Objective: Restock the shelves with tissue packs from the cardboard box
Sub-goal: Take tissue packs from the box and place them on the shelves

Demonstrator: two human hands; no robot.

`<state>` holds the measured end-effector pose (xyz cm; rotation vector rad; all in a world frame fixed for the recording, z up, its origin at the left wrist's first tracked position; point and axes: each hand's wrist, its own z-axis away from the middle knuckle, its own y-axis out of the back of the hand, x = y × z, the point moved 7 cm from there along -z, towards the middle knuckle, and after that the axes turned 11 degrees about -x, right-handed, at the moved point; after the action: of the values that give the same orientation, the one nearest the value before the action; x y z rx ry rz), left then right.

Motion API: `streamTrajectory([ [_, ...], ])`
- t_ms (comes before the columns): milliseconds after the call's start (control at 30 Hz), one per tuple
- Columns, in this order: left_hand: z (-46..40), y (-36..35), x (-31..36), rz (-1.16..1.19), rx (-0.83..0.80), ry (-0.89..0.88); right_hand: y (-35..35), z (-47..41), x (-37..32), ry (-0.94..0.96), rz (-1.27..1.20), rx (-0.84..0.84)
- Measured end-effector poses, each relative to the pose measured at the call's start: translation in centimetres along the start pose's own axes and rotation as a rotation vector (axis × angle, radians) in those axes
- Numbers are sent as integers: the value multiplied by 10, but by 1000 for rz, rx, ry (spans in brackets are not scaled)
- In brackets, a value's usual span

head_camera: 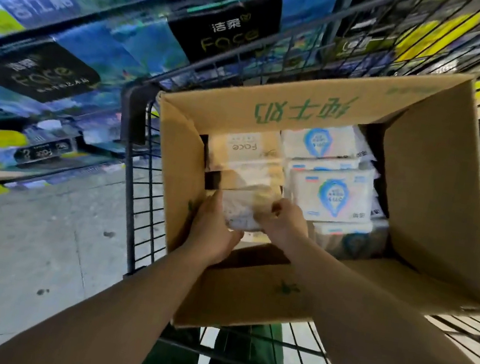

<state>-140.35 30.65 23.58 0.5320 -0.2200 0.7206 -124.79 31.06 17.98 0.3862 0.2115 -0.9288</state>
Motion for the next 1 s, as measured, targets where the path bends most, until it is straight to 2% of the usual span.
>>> streamTrajectory([
  [100,-2,2,0,26,6,4,13,1,1,30,14,-28],
  [300,-10,7,5,203,-22,50,55,-6,13,43,39,37],
  [400,-20,18,10,318,62,29,65,-7,15,104,-73,39],
  [467,-23,25,16,377,114,8,65,-4,13,138,-164,-16],
  [600,-25,27,17,503,68,63,64,-6,7,178,-492,-121],
  [667,-24,30,18,520,64,72,68,-7,-9,229,-530,-109],
  [733,-23,39,20,505,138,63,71,-6,-32,286,-559,-98],
  [800,-24,49,23,480,225,64,72,-5,-57,331,-534,-67],
  [900,-34,50,28,375,280,106,73,-14,-78,302,-343,42],
  [1000,-46,43,29,256,296,150,64,-26,-83,285,-171,-17],
])
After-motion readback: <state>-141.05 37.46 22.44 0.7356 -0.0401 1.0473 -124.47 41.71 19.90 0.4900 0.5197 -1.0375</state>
